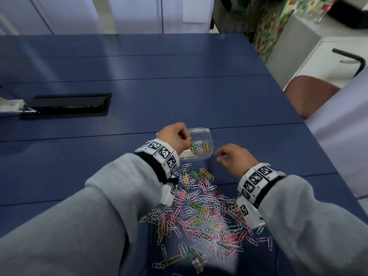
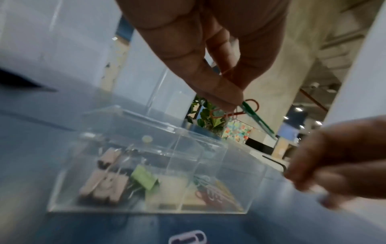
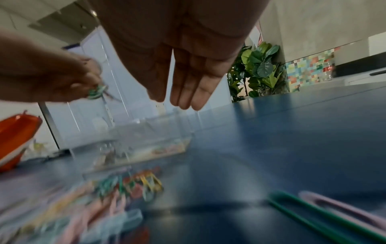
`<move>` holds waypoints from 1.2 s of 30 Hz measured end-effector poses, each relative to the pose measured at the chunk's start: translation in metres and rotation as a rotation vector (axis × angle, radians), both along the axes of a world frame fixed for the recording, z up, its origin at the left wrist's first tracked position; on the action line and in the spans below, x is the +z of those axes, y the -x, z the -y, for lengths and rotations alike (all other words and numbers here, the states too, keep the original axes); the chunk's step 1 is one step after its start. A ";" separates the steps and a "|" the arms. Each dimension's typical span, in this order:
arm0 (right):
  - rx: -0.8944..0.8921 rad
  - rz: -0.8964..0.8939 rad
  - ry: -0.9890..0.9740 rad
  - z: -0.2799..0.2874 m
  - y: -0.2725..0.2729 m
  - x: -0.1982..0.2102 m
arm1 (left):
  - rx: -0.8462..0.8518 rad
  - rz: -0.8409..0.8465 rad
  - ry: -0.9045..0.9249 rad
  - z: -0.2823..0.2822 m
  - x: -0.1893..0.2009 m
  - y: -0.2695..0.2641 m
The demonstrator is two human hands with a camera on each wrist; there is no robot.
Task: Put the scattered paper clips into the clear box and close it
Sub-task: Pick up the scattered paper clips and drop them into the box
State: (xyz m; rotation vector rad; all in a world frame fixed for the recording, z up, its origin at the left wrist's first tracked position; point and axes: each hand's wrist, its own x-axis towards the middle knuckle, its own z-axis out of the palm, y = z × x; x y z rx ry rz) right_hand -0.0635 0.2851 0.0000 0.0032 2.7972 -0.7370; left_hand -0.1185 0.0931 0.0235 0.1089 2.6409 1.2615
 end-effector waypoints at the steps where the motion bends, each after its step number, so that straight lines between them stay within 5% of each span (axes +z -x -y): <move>1: 0.016 0.063 -0.050 -0.007 -0.010 -0.005 | -0.042 -0.039 0.076 -0.007 0.000 0.005; 8: 0.099 0.317 -0.201 -0.033 -0.059 -0.021 | -0.219 -0.079 0.343 -0.024 -0.016 0.021; 18: 0.158 0.290 -0.172 -0.024 -0.071 -0.030 | -0.219 -0.094 0.338 0.000 -0.017 0.014; 26: 0.219 0.318 -0.224 -0.029 -0.080 -0.025 | -0.705 0.291 0.682 0.012 -0.032 -0.053; 36: 0.262 0.270 -0.194 -0.012 -0.086 -0.029 | -0.776 0.197 0.721 0.011 -0.050 -0.076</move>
